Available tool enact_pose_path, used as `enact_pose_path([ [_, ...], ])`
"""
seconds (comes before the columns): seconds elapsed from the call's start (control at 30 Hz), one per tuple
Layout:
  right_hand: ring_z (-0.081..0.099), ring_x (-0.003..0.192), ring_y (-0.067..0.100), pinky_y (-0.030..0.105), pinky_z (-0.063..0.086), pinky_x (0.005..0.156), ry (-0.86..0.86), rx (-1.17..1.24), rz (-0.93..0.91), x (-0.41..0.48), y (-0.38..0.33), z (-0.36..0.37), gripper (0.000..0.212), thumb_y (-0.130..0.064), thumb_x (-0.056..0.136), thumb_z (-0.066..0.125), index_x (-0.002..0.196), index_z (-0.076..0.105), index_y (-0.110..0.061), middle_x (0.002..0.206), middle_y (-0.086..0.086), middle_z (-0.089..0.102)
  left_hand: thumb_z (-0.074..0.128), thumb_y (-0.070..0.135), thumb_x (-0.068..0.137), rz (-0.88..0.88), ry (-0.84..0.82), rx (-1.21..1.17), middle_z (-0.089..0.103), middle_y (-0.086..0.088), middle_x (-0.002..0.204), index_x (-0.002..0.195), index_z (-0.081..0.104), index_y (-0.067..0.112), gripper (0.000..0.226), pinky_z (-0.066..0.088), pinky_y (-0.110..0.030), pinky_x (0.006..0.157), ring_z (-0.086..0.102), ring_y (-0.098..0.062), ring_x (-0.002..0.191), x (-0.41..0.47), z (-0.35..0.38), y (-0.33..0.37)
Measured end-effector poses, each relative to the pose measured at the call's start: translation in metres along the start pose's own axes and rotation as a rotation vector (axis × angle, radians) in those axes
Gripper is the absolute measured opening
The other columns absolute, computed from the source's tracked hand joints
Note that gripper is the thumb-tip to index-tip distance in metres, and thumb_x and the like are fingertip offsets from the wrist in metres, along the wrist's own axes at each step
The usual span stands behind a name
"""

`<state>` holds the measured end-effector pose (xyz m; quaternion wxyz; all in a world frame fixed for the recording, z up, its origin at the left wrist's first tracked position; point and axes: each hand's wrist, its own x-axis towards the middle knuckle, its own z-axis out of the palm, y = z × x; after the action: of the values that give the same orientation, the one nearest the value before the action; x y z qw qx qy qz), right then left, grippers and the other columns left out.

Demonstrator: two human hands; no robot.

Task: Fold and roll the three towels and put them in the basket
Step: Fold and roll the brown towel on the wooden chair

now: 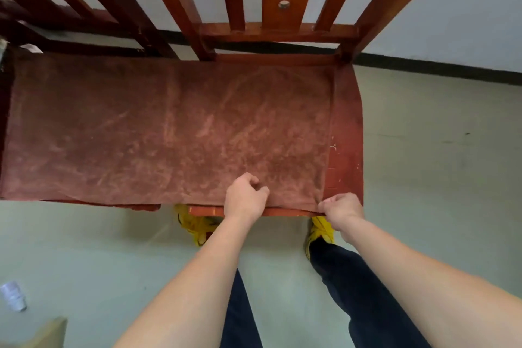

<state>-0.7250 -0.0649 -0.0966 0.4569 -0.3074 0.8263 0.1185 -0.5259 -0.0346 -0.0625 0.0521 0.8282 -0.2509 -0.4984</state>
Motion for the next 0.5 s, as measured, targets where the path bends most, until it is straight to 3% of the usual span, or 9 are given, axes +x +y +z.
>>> enact_pose_path([
  [0.1,0.058,0.076,0.028,0.032,0.047,0.073,-0.089,-0.221,-0.129,0.005,0.012,-0.017,0.016,-0.016,0.081,0.065,0.065,0.06,-0.017,0.077,0.005,0.063,0.06,0.03,0.089,-0.022,0.067,0.075,0.06,-0.007,0.119,0.117,0.06,0.017,0.031,0.049,-0.036,0.091,0.057,-0.026,0.108,-0.011,0.022,0.003],
  [0.2,0.06,0.079,0.028,0.029,0.046,0.07,-0.157,-0.385,-0.245,0.01,0.007,-0.042,0.016,-0.016,0.081,0.064,0.067,0.058,-0.019,0.08,0.002,0.067,0.06,0.029,0.088,-0.115,0.145,0.051,0.064,-0.005,0.109,0.105,0.062,0.018,0.02,0.046,-0.03,0.078,0.058,-0.025,0.096,-0.023,0.034,0.005],
  [0.27,0.064,0.082,0.026,0.03,0.049,0.073,-0.084,-0.35,-0.31,0.017,-0.012,-0.061,0.011,-0.021,0.079,0.069,0.072,0.061,-0.02,0.084,0.001,0.069,0.061,0.027,0.086,-0.178,0.152,-0.007,0.067,-0.004,0.096,0.091,0.061,0.019,0.01,0.043,-0.027,0.072,0.058,-0.025,0.087,-0.033,0.043,0.007],
  [0.37,0.066,0.083,0.024,0.031,0.052,0.075,0.038,-0.249,-0.443,0.034,-0.063,-0.082,0.013,-0.024,0.079,0.071,0.072,0.062,-0.02,0.08,0.0,0.069,0.06,0.028,0.085,-0.119,0.133,0.053,0.065,0.002,0.079,0.078,0.057,0.022,0.01,0.04,-0.028,0.061,0.058,-0.024,0.078,-0.047,0.064,0.011],
  [0.5,0.065,0.087,0.024,0.033,0.053,0.08,0.107,-0.066,-0.577,0.061,-0.14,-0.086,0.012,-0.026,0.08,0.072,0.087,0.064,-0.021,0.091,0.002,0.069,0.06,0.035,0.086,0.104,0.155,0.157,0.065,0.004,0.085,0.082,0.056,0.026,0.011,0.036,-0.029,0.061,0.06,-0.025,0.084,-0.044,0.098,0.029],
])
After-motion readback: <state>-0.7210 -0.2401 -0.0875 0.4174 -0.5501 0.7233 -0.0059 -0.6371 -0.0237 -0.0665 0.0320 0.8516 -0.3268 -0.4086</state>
